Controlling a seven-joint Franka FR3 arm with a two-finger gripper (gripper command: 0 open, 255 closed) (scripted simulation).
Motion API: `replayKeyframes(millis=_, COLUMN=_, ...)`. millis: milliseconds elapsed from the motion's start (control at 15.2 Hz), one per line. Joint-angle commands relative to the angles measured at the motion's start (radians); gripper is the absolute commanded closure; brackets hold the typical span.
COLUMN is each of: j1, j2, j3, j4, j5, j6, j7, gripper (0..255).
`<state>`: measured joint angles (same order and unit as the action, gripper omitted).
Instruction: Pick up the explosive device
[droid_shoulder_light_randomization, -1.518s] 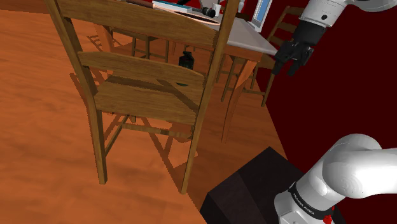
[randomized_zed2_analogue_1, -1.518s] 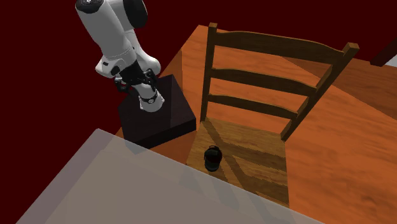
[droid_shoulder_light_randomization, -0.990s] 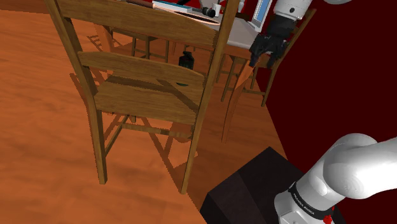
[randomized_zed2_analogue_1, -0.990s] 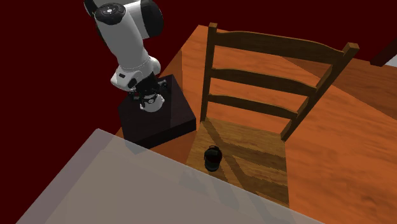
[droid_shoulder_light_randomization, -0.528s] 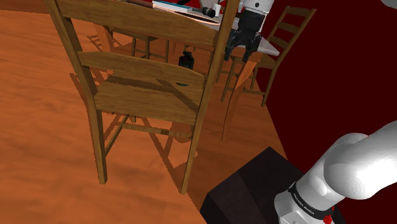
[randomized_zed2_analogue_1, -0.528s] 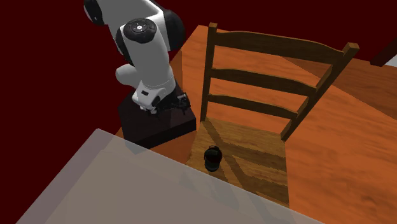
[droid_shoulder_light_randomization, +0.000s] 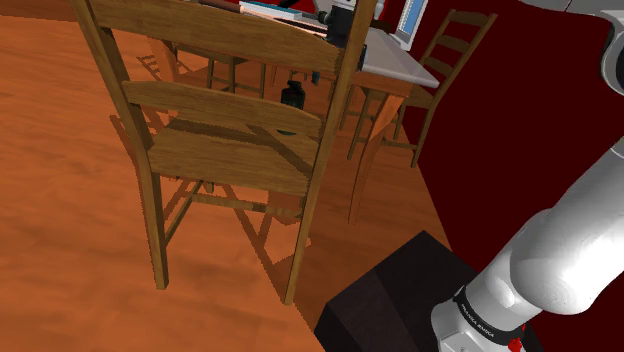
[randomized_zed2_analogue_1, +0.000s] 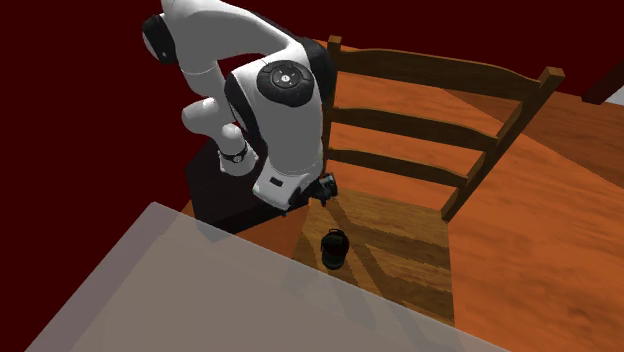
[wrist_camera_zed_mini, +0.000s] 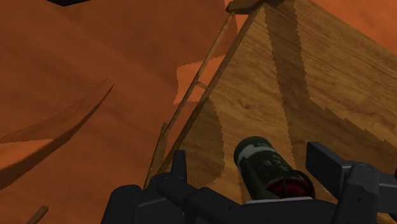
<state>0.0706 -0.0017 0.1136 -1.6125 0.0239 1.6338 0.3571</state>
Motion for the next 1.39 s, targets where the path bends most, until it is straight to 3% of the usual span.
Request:
replayKeyframes(millis=0, j1=0.009, j2=0.083, j3=0.009, j4=0.092, j5=-0.015, j6=-0.014, j7=0.019, gripper=0)
replayKeyframes(millis=396, j1=0.058, j2=0.375, j3=0.026, j4=0.484, j5=-0.069, j6=-0.128, j7=0.068, gripper=0)
replayKeyframes(millis=990, j1=0.050, j2=0.335, j3=0.024, j4=0.320, j5=-0.064, j6=-0.004, j7=0.067, gripper=0)
replayKeyframes(millis=1056, j1=0.050, j2=0.336, j3=0.024, j4=0.321, j5=-0.064, j6=-0.004, j7=0.067, gripper=255)
replayKeyframes(millis=1320, j1=0.051, j2=0.335, j3=0.024, j4=0.320, j5=-0.064, j6=-0.003, j7=0.067, gripper=255)
